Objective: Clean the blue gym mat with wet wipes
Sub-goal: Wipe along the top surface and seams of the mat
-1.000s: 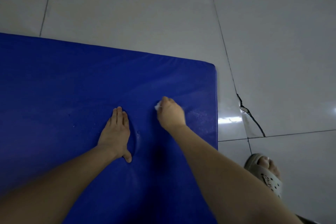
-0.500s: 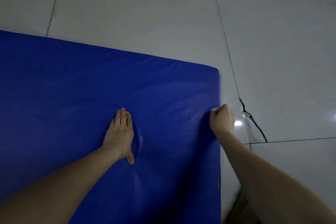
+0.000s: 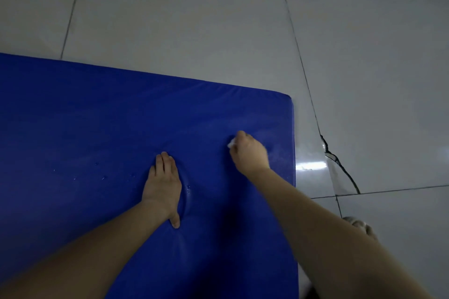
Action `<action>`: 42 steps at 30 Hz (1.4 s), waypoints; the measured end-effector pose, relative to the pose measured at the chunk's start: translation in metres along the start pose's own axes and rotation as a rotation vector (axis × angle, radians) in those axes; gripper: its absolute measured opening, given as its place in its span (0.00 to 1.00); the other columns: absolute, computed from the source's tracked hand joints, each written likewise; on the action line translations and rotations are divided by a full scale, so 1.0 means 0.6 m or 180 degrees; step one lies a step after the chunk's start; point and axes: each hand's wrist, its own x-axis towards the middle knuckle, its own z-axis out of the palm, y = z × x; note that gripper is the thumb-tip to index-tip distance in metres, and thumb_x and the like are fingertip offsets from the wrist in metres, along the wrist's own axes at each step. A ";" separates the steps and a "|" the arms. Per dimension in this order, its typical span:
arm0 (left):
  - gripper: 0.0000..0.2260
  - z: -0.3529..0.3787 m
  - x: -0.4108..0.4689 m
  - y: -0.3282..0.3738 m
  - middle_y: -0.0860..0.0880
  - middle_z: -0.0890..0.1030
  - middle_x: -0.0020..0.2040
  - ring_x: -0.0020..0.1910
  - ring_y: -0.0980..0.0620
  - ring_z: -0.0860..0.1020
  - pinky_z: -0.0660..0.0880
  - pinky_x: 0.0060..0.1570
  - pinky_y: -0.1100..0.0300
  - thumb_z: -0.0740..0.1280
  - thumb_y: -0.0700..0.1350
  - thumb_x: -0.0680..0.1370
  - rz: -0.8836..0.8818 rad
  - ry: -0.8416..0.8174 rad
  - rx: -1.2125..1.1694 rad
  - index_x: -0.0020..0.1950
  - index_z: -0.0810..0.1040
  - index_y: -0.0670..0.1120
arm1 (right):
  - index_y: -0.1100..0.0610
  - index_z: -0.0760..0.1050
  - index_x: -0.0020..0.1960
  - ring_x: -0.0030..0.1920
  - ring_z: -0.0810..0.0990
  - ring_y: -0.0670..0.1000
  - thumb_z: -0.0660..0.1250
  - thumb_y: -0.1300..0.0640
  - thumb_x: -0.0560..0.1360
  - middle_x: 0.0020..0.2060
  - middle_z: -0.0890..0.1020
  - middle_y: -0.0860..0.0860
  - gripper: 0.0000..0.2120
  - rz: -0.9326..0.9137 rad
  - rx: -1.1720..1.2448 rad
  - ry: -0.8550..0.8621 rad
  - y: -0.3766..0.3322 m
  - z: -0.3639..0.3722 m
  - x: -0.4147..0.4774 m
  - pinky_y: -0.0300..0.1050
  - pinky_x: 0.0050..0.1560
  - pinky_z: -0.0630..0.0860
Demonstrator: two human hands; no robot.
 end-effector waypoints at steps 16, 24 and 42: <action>0.73 -0.099 0.097 -0.081 0.35 0.40 0.81 0.80 0.34 0.46 0.59 0.77 0.42 0.80 0.69 0.57 0.0170 0.0304 -0.0180 0.82 0.36 0.41 | 0.61 0.69 0.52 0.45 0.78 0.62 0.58 0.57 0.81 0.48 0.80 0.60 0.07 0.1636 0.0519 0.0747 0.082 -0.034 0.026 0.51 0.44 0.72; 0.73 -0.089 0.113 -0.070 0.32 0.35 0.79 0.80 0.30 0.41 0.59 0.77 0.41 0.81 0.67 0.58 0.0111 0.0294 -0.0175 0.80 0.33 0.39 | 0.56 0.67 0.49 0.38 0.73 0.51 0.58 0.52 0.83 0.41 0.75 0.51 0.08 0.0188 0.0348 0.0227 -0.120 0.038 0.067 0.45 0.38 0.67; 0.76 -0.085 0.115 -0.073 0.33 0.35 0.79 0.80 0.32 0.41 0.57 0.78 0.41 0.83 0.66 0.55 0.0128 0.0331 -0.0385 0.80 0.32 0.40 | 0.60 0.69 0.57 0.46 0.77 0.59 0.56 0.57 0.82 0.52 0.79 0.59 0.08 0.1885 0.0529 0.0672 0.104 -0.056 0.069 0.48 0.44 0.69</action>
